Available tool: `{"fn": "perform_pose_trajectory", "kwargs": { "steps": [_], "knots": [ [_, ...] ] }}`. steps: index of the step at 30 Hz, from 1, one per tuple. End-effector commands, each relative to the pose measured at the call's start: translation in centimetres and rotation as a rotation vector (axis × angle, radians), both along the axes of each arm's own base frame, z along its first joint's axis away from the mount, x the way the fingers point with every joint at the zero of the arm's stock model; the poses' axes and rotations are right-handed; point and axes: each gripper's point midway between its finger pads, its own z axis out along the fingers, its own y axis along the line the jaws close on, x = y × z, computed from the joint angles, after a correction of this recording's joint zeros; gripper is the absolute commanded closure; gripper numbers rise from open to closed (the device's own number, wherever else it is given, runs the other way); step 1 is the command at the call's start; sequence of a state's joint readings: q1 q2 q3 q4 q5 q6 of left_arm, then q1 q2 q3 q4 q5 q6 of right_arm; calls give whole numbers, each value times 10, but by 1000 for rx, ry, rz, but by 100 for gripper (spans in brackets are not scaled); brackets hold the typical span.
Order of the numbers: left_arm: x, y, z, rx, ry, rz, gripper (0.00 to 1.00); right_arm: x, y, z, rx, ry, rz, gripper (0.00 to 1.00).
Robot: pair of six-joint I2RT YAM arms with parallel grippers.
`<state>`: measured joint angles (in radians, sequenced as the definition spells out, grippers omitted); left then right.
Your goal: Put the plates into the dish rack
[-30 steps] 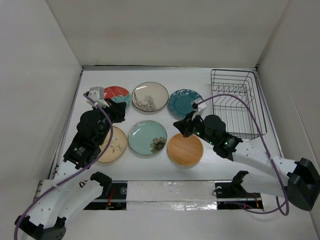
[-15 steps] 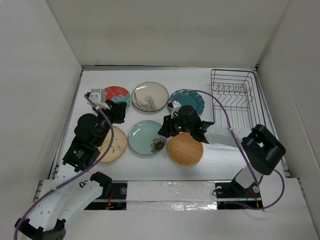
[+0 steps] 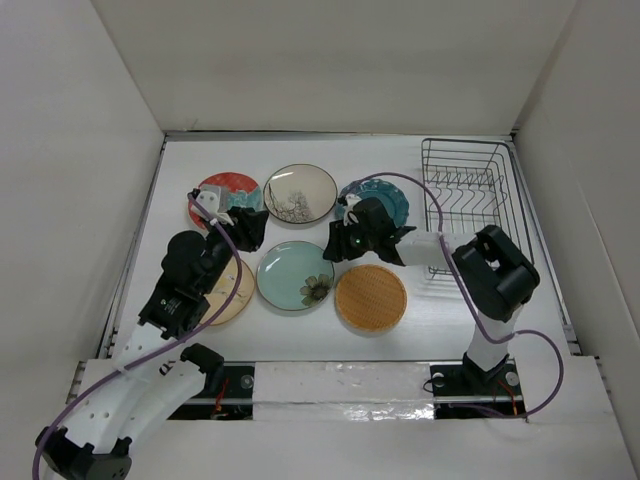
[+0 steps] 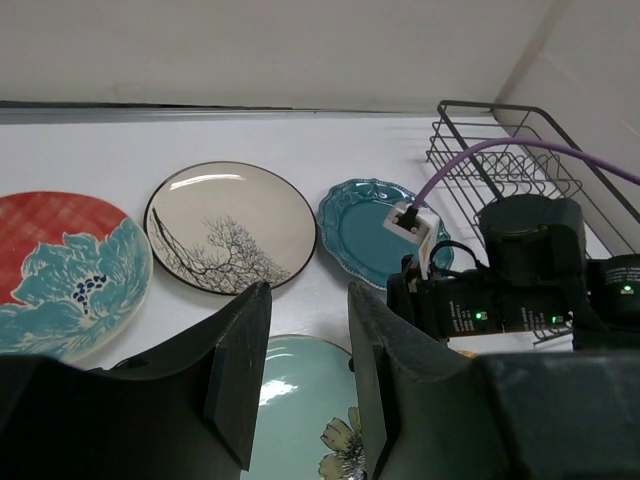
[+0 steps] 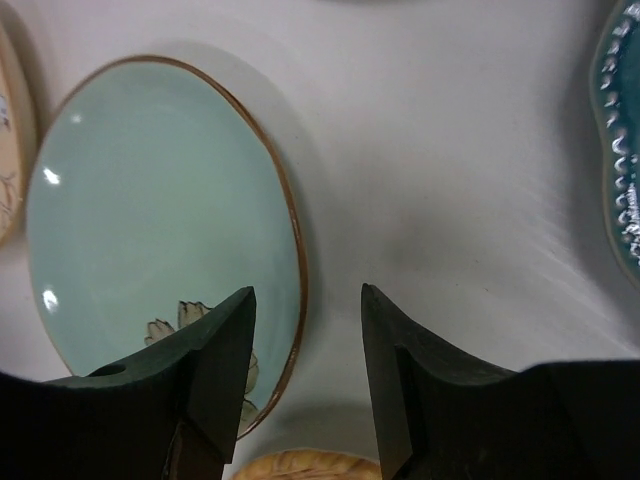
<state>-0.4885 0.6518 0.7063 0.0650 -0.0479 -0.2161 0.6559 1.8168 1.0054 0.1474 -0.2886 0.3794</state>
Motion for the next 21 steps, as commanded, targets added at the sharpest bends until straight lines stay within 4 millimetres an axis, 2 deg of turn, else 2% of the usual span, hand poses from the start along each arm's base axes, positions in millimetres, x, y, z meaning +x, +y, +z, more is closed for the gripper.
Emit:
{"fn": "perform_pose_trajectory", "kwargs": {
  "steps": [1,5,9,16,18,21],
  "knots": [
    [-1,-2,16,-11,-79,-23,66,-2,10,-8,-23,14,60,48],
    [-2,-1,14,-7,-77,-22,65,-17,22,-22,13,72,134,49],
    [-3,2,16,-8,-85,-9,65,-21,29,-32,64,135,164,63],
    [-2,5,16,-10,-84,12,65,-15,25,-41,113,199,161,85],
    [-2,5,17,-14,-85,12,65,-14,23,-42,115,211,164,100],
    [-2,5,16,-12,-84,12,65,-13,22,-32,140,192,173,100]
  ]
}}
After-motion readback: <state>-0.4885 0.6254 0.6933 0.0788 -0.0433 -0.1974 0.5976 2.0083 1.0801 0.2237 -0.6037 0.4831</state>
